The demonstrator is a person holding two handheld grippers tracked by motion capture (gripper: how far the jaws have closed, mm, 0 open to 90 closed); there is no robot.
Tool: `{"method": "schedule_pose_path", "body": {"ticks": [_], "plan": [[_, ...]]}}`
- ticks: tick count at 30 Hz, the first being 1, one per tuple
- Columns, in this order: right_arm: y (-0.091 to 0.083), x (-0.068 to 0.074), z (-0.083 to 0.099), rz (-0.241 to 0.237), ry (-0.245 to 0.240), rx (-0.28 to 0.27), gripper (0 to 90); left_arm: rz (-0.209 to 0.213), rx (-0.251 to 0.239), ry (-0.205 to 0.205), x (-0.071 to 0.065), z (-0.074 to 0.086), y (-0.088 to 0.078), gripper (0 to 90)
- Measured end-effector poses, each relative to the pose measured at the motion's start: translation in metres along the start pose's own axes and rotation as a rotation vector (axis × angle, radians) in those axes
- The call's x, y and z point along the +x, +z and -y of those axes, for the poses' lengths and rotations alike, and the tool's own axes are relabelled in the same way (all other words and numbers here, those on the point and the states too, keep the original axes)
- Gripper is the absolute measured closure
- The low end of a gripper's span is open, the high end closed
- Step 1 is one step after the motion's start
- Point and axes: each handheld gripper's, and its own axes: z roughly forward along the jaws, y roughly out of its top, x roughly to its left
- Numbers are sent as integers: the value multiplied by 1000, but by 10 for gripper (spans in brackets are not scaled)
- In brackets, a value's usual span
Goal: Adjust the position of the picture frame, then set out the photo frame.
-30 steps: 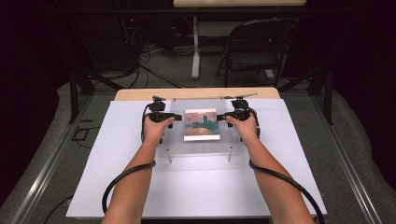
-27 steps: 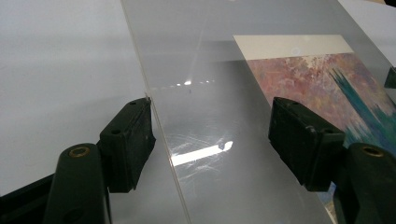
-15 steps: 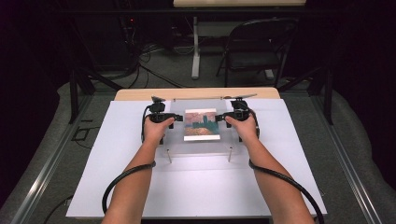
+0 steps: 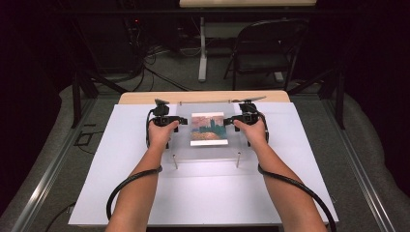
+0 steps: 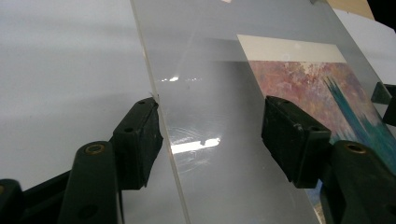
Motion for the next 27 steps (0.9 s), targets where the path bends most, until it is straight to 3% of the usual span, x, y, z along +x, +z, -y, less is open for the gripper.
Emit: {"method": "schedule_pose_path", "body": {"ticks": [8,16,27], "plan": [[-3,-1,-2,-6,-4,11,338,6,-20,-13,0,0,-3,417],[-12,2,-2,-7,-15,-10,366,8,-27,-1,-4,-2,-11,438],[-28,13,-4,16,-75,-40,370,8,-47,17,-11,-4,-27,486]]}}
